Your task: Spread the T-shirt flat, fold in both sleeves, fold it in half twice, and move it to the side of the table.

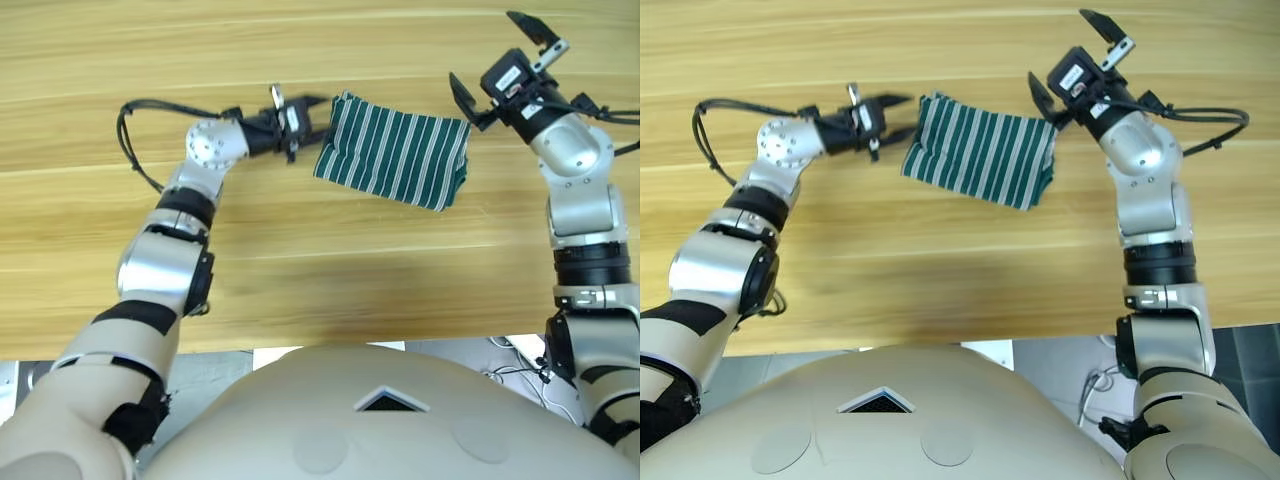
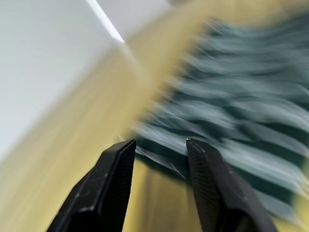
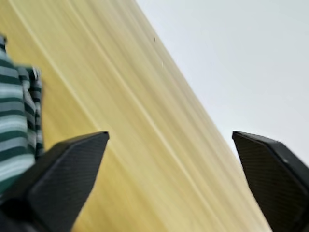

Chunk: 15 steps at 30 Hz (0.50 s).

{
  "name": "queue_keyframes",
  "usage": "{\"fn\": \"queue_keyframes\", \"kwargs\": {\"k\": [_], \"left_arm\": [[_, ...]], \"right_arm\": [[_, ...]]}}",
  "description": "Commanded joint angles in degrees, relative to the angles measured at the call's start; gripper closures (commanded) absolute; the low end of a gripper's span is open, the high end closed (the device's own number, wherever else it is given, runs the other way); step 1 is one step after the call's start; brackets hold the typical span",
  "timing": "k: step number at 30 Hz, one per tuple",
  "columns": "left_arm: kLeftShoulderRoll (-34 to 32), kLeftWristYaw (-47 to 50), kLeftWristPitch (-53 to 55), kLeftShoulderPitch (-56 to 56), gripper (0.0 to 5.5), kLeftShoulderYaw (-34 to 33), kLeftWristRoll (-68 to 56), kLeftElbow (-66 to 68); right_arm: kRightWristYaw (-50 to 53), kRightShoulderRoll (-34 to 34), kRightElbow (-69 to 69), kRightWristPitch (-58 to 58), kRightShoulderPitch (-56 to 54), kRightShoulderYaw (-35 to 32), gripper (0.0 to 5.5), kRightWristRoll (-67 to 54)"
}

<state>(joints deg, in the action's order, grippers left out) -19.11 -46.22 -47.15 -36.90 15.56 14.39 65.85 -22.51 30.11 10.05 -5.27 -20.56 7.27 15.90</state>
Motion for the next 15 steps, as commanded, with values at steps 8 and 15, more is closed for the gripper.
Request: {"fn": "queue_keyframes", "kwargs": {"k": [8,15], "left_arm": [[-2.3,19.1,3.1,-3.0,3.54,9.0,16.4,-2.3],[-4.4,25.3,2.9,-3.9,3.54,11.6,19.9,-3.2]], "right_arm": [[1.3,-11.3,17.0,-4.7,-12.3,11.4,0.14,5.9],[4.9,-16.2,32.4,-9.4,-18.8,14.1,0.14,8.2]]}}
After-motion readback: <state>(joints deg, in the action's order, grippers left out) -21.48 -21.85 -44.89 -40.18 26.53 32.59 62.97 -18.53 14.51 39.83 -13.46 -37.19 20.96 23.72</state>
